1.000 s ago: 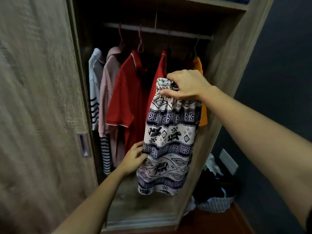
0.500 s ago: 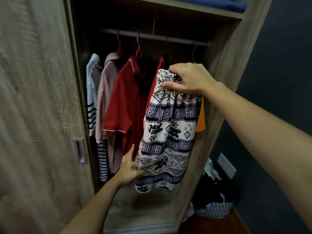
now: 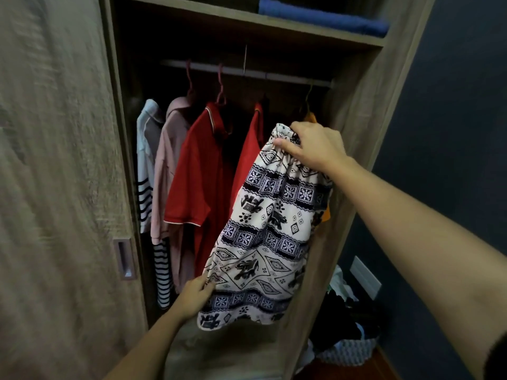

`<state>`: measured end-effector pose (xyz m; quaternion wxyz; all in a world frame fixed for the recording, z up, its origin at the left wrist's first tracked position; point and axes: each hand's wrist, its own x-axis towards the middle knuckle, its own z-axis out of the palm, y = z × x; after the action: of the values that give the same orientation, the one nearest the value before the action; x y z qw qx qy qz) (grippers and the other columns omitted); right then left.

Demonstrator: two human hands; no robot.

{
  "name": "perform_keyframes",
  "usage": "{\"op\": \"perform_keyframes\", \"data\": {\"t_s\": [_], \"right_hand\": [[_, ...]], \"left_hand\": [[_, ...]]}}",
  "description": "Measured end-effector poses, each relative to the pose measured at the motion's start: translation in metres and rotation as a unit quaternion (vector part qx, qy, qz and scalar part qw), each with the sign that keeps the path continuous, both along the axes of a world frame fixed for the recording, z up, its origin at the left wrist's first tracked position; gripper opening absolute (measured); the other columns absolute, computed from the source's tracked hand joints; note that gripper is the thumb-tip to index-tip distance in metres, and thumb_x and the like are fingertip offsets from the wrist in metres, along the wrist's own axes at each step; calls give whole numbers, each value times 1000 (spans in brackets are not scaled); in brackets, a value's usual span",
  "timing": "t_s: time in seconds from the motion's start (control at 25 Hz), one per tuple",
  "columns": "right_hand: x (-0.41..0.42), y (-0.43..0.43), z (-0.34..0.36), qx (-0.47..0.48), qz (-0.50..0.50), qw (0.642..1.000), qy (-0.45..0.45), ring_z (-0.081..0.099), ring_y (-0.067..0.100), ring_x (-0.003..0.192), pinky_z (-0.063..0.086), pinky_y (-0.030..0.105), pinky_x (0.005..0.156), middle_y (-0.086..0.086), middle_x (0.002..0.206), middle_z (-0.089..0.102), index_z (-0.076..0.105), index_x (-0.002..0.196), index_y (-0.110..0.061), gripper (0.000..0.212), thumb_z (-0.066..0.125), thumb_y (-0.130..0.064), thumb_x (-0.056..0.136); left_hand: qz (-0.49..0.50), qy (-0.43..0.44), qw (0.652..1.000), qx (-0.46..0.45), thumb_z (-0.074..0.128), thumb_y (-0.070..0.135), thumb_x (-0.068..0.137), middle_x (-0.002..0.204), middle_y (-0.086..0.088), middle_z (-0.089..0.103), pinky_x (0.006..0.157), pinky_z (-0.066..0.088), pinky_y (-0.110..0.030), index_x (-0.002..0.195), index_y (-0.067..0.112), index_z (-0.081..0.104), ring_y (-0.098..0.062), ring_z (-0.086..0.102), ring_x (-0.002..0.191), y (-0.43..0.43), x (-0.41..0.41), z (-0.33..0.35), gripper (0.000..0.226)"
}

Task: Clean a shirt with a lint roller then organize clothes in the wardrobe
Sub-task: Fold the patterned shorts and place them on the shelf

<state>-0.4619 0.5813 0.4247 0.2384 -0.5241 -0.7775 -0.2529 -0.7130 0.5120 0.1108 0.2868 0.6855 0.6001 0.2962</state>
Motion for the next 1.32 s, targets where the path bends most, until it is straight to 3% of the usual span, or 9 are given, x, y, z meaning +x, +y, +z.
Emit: {"op": "perform_keyframes", "data": {"t_s": [0.2, 0.32, 0.52, 0.64, 0.8, 0.88, 1.04, 1.16, 1.32], "right_hand": [[26, 21, -37, -79, -40, 986, 143, 60, 28, 90, 47, 38, 71, 2, 91, 63, 51, 86, -21, 58, 29, -74, 82], [47, 35, -68, -158, -24, 947, 279, 58, 35, 107, 48, 45, 89, 13, 117, 63, 55, 115, -24, 62, 31, -72, 83], [55, 40, -103, -214, -15, 868, 447, 50, 37, 120, 39, 44, 103, 15, 131, 55, 49, 129, -20, 58, 36, -61, 89], [53, 38, -108, -220, 5, 826, 519, 54, 35, 116, 40, 47, 103, 13, 131, 56, 50, 128, -20, 61, 37, -64, 86], [54, 41, -113, -230, 22, 793, 564, 54, 33, 116, 41, 48, 103, 12, 130, 57, 50, 127, -17, 65, 37, -66, 85], [54, 41, -115, -240, 16, 783, 574, 54, 32, 116, 40, 49, 103, 11, 131, 56, 49, 128, -19, 70, 36, -70, 81], [53, 37, -117, -257, -18, 763, 592, 56, 34, 112, 42, 44, 100, 12, 124, 59, 53, 125, -12, 64, 37, -62, 88], [54, 33, -120, -259, -52, 744, 613, 58, 33, 102, 43, 33, 86, 13, 107, 60, 56, 120, -6, 62, 41, -57, 90], [51, 24, -118, -259, -58, 728, 633, 60, 32, 98, 42, 33, 82, 16, 110, 63, 59, 115, -3, 59, 47, -55, 88]], "left_hand": [[59, 33, 997, 39, 45, 18, 99, 96, -13, 64, 71, 38, -29, 129, 11, 52, -24, 59, 86, -2, -35, 24, 32], [92, 69, 988, 105, 48, 13, 97, 103, -15, 65, 70, 32, -25, 118, 4, 58, -30, 61, 97, 12, -76, 60, 25], [38, 253, 951, 176, 50, 27, 96, 85, -10, 67, 62, 36, -27, 107, 8, 65, -24, 62, 75, 19, -131, 133, 26], [38, 281, 924, 256, 49, 44, 93, 72, -15, 68, 56, 40, -29, 100, 8, 70, -26, 65, 62, 19, -146, 171, 43], [30, 68, 984, 160, 59, 42, 82, 60, 7, 59, 58, 39, -25, 81, 19, 71, -1, 49, 52, 15, -152, 199, 26], [9, 19, 994, 110, 61, 42, 78, 71, 11, 62, 61, 40, -22, 90, 27, 69, -5, 51, 62, 10, -153, 212, 20], [-25, -46, 994, 94, 65, 48, 80, 88, -6, 56, 64, 38, -23, 110, 29, 63, -10, 47, 70, 2, -148, 235, 36], [-97, -83, 991, 44, 71, 67, 60, 91, -11, 65, 72, 49, -24, 104, 27, 68, -16, 60, 82, -10, -129, 243, 59], [-136, -268, 954, -22, 91, 50, 38, 87, -9, 74, 63, 55, -19, 86, 15, 76, -14, 70, 78, -10, -94, 237, 61]]}}
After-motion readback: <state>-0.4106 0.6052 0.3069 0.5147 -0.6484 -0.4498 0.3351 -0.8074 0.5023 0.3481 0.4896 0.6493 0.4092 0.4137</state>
